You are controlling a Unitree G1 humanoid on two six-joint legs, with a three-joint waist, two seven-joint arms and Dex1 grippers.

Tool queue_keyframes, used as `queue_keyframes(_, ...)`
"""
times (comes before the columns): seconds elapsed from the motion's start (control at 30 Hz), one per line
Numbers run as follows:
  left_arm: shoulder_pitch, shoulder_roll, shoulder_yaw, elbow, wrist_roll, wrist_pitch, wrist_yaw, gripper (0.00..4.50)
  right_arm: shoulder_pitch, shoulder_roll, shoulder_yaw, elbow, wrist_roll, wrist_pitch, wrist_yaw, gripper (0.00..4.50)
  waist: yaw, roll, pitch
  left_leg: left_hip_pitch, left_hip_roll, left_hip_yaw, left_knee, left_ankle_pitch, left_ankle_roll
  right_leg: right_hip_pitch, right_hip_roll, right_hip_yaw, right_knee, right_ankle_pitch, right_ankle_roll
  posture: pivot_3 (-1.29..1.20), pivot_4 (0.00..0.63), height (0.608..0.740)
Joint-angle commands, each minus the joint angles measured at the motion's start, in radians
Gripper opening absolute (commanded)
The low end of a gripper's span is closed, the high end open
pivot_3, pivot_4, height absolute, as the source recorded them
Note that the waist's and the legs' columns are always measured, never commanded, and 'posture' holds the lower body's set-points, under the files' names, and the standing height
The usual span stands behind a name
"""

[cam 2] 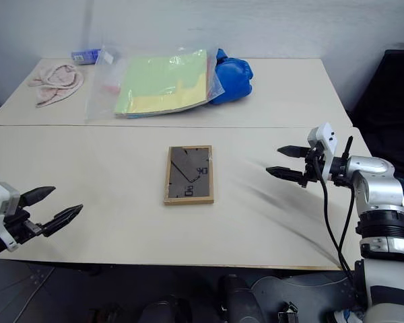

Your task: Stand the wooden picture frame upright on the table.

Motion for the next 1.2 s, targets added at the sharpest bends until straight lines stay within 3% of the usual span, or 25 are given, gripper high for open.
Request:
queue_keyframes(0.03,0.009,-0.001,0.011,-0.006,0.006,-0.024,-0.005,4.5,0.007,-0.026,-0.046,-0.05,0.015,-0.018,-0.015,4.43,0.0,0.0,0.0,0.0,0.0,0.0,0.0,0.0,0.0,0.0,0.0,0.0,0.0,0.0,0.0,0.0,0.15,0.74)
queue_keyframes(0.5,-0.056,0.019,-0.077,0.008,0.007,0.004,0.007,4.5,0.014,-0.006,-0.009,-0.076,-0.029,-0.053,-0.056,4.43,0.001,0.0,0.0,0.0,0.0,0.0,0.0,0.0,0.0,0.0,0.0,0.0,0.0,0.0,0.0,0.0,0.15,0.74)
queue_keyframes(0.6,-0.137,0.06,-0.194,0.045,0.043,-0.008,-0.025,3.9,-0.017,0.037,0.038,-0.072,-0.068,-0.071,-0.09,3.82,0.0,0.0,0.0,0.0,0.0,0.0,0.0,0.0,0.0,0.001,0.0,0.0,0.0,0.0,0.0,0.0,0.15,0.74)
queue_keyframes(0.77,-0.35,0.089,-0.425,0.187,0.136,-0.039,-0.069,2.37,-0.068,0.124,0.131,-0.053,-0.134,-0.099,-0.109,2.11,-0.002,0.0,0.0,0.001,0.0,0.0,0.001,0.0,-0.001,0.0,0.0,0.0,0.002,0.0,0.0,0.0,0.15,0.74)
queue_keyframes(0.97,-0.638,0.018,-0.679,0.451,0.278,-0.144,-0.13,0.58,-0.113,0.227,0.247,-0.003,-0.247,-0.202,-0.141,0.13,0.0,0.0,0.0,-0.001,-0.001,0.0,0.003,0.001,0.0,0.0,0.0,-0.001,0.003,0.0,0.0,0.0,0.15,0.74)
queue_keyframes(1.03,-0.697,-0.02,-0.717,0.51,0.294,-0.157,-0.141,0.02,-0.11,0.25,0.274,-0.017,-0.267,-0.202,-0.15,0.0,0.0,0.0,0.0,-0.001,0.0,0.0,0.003,0.001,0.0,-0.001,0.0,-0.001,0.004,0.0,0.0,0.0,0.15,0.74)
queue_keyframes(1.2,-0.79,-0.099,-0.777,0.597,0.314,-0.137,-0.16,0.02,-0.074,0.29,0.31,-0.095,-0.291,-0.187,-0.18,0.0,-0.003,0.0,0.0,-0.004,0.001,-0.001,0.01,0.0,0.0,-0.001,0.0,-0.002,0.009,0.0,0.0,0.0,0.15,0.74)
